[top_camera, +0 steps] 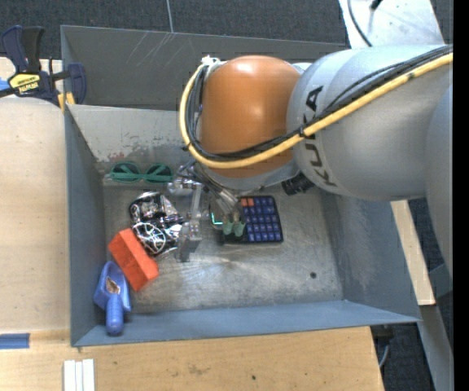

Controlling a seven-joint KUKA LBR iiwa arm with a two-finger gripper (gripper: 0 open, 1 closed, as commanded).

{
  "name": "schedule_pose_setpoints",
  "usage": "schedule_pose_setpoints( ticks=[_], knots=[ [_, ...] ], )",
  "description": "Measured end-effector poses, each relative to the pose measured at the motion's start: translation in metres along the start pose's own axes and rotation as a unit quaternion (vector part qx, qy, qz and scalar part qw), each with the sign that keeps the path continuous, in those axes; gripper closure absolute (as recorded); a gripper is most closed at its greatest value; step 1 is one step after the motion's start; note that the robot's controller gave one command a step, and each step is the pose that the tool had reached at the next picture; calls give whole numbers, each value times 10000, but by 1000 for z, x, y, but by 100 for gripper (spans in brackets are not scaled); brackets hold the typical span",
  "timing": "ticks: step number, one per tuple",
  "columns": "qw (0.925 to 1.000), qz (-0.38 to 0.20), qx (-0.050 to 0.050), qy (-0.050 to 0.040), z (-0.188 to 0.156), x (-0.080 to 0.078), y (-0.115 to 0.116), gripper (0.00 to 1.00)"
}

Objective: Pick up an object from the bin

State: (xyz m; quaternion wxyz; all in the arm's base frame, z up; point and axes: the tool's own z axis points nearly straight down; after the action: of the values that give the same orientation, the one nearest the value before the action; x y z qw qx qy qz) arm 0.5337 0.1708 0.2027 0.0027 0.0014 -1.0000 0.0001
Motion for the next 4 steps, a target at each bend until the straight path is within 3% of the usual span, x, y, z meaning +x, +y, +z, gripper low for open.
schedule_pose_setpoints(
  ticks=[1,2,3,4],
  knots=[
    [10000,11,-7,-40,-4,-2,-1,0],
    [9999,-64,-19,-82,34,-3,0,0],
    [9987,483,-45,-178,123,8,8,100],
    [9987,485,-45,-178,123,8,8,100]
  ],
)
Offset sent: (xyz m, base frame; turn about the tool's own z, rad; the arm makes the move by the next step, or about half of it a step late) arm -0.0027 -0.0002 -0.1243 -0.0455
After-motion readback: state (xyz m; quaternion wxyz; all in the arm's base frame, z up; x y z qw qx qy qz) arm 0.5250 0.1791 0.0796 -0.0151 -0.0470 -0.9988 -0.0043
